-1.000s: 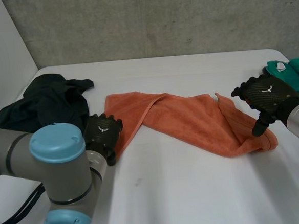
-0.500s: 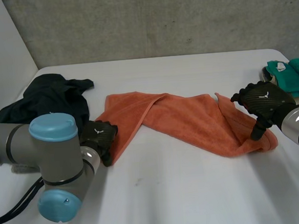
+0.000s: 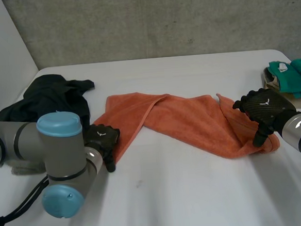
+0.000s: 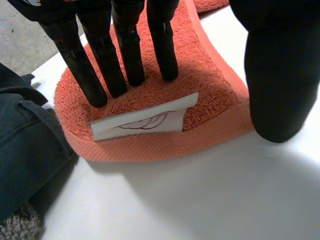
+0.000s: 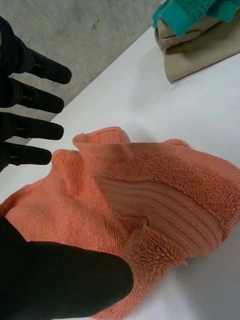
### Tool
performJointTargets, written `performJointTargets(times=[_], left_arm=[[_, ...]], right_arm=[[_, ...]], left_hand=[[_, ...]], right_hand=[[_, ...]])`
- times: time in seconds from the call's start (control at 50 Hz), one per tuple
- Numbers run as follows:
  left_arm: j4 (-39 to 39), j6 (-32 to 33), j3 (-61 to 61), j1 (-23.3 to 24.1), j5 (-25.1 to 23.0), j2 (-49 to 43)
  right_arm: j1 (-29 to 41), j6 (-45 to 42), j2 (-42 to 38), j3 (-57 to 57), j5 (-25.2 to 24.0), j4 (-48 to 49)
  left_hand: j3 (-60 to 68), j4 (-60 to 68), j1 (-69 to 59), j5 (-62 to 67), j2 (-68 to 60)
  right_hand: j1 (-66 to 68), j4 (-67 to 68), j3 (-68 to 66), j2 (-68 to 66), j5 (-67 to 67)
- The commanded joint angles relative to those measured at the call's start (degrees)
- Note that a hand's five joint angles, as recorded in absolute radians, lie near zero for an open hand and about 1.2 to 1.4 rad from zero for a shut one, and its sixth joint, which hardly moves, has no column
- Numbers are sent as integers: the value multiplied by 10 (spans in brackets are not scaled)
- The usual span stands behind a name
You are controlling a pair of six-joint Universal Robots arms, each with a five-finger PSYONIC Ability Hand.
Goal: Fold the laundry.
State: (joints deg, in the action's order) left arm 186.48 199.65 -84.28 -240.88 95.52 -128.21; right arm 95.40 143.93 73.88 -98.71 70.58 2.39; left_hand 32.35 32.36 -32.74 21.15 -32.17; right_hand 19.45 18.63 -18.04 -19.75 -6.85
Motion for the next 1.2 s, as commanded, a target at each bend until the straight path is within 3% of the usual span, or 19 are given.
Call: performJointTargets(times=[0.02,0.26,0.36,0.5,0.64,0.9,1.04,1.12,1.16,1.2], left_arm=[[13,6,29,-6,-1,-13],[42,38,77,-9,-6,-43],[42,62,101,-13,-4,-58],[41,65,101,-20,12,-24],[20,58,47,-9,11,79],[-9,84,-130,16,-13,327],[5,107,-228,18,-31,431],[16,107,-264,15,-33,445],[21,106,-274,11,-32,445],[27,106,-287,3,-33,443]], right_arm=[[0,-3,0,-2,0,0],[-1,-9,0,-6,0,3],[-3,-12,2,-4,0,5],[-8,-18,3,29,2,2],[5,-37,-16,141,-11,-51],[65,-108,-249,431,-96,-137],[94,-119,-376,544,-72,-142],[106,-125,-417,571,-45,-134],[109,-126,-431,581,-30,-125],[113,-126,-443,586,-20,-109]], left_hand=[[110,110,-106,122,-112],[233,233,-229,245,-234],[476,476,-472,488,-478],[477,476,-473,489,-478],[477,476,-473,489,-478],[477,476,-473,489,-478],[477,476,-473,489,-478],[477,476,-473,489,-478],[477,476,-473,489,-478],[477,476,-473,489,-478]], right_hand=[[-15,-7,1,18,-11],[-14,-6,0,17,-12],[-15,-7,1,18,-11],[-19,-11,5,22,-7],[-29,-21,15,32,3],[-22,-14,8,25,-4],[-17,-9,3,20,-9],[5,13,-19,-2,-31],[60,68,-74,-57,-86],[214,223,-229,-211,-240]])
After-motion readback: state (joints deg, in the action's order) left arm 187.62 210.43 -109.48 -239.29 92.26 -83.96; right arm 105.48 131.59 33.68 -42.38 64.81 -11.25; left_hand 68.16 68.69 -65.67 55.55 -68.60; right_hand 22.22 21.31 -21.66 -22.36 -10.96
